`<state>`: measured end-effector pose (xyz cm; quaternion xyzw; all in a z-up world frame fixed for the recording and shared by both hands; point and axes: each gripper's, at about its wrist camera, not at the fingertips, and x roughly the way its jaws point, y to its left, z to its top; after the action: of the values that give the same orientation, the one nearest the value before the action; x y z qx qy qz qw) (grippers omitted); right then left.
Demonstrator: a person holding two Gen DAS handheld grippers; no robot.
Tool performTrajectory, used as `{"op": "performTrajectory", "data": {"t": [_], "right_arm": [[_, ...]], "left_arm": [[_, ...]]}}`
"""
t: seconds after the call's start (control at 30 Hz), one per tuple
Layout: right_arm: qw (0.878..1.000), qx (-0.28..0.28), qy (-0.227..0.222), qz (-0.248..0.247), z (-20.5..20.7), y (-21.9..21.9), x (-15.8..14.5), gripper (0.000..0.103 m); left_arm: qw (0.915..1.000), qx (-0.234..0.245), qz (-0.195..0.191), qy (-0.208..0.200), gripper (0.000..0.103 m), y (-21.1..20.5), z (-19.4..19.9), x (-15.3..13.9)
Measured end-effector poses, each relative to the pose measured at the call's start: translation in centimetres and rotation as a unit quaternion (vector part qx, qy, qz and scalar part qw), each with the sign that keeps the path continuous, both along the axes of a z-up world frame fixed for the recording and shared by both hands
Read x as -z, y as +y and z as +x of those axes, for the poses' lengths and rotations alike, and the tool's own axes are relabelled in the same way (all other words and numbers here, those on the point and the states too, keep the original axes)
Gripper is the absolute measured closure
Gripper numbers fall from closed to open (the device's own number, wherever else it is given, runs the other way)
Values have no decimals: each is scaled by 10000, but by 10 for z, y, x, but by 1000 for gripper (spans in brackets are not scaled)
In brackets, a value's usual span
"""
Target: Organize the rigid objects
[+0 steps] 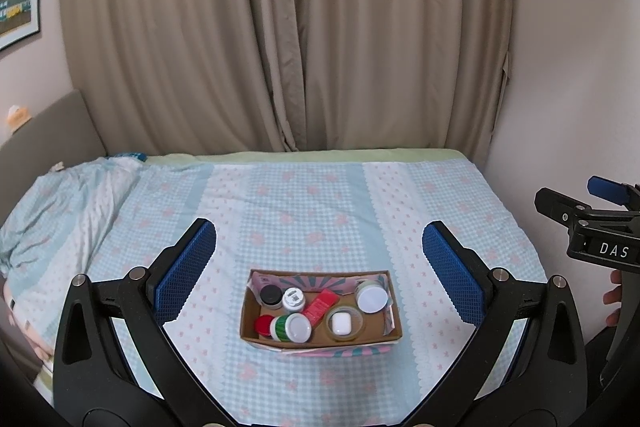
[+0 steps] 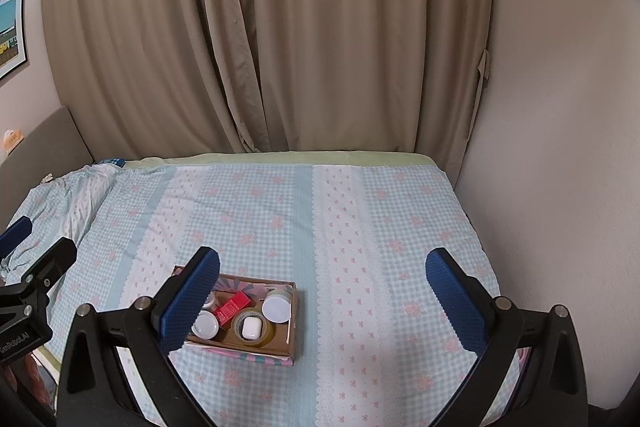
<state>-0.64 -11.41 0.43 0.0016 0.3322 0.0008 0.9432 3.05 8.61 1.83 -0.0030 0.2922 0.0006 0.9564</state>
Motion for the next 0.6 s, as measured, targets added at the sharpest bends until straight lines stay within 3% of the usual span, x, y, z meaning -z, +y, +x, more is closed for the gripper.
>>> {"op": "performTrajectory", "data": {"t": [0.6], "right_arm": [[10000, 4, -38, 1, 2, 1, 1, 0]], "left_arm": [[9996, -253, 0, -157, 0, -2, -3, 4]]}}
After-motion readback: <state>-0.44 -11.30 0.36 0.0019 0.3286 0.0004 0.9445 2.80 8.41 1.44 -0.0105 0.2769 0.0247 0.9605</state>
